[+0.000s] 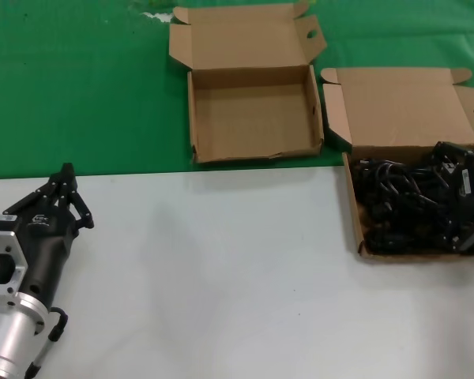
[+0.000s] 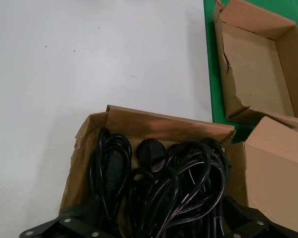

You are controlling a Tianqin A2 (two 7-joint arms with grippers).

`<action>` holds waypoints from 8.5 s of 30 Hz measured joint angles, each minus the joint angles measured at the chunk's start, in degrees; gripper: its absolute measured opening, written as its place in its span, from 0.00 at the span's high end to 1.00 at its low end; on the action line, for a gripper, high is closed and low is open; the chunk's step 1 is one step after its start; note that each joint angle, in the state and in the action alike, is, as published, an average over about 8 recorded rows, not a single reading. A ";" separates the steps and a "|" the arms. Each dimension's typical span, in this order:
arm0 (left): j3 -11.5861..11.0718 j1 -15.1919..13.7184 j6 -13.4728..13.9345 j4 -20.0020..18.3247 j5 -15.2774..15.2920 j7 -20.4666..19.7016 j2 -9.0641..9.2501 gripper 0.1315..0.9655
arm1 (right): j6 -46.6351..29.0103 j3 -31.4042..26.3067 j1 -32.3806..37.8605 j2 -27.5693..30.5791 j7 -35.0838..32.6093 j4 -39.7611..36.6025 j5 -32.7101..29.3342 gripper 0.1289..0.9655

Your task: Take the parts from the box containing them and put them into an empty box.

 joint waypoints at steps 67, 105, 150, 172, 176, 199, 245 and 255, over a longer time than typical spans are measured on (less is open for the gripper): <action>0.00 0.00 0.00 0.00 -0.01 0.01 0.00 0.99 | 2.99 3.19 6.56 -6.92 9.38 8.31 2.75 0.92; 0.00 0.00 0.00 0.00 -0.01 0.01 0.00 0.99 | 35.72 -25.67 16.45 -36.70 -22.81 -33.11 31.40 0.92; 0.00 0.00 0.00 0.00 -0.01 0.01 0.00 0.99 | 46.40 -35.09 12.65 -36.79 -29.50 -30.44 43.10 0.82; 0.00 0.00 0.00 0.00 -0.01 0.01 0.00 0.99 | 45.20 -31.54 14.94 -36.79 -35.52 -34.61 60.26 0.31; 0.00 0.00 0.00 0.00 -0.01 0.01 0.00 0.99 | 44.23 -25.88 15.49 -36.79 -37.73 -36.21 61.63 0.24; 0.00 0.00 0.00 0.00 -0.01 0.01 0.00 0.99 | 37.38 4.16 17.27 -33.29 -47.32 -39.50 53.68 0.03; 0.00 0.00 0.00 0.00 -0.02 0.02 0.00 0.31 | 51.35 18.28 -22.33 -26.19 -8.93 6.26 39.37 0.00; 0.00 0.00 0.00 0.00 -0.02 0.02 0.00 0.12 | 55.05 21.75 -32.62 -24.38 1.06 18.16 35.73 0.00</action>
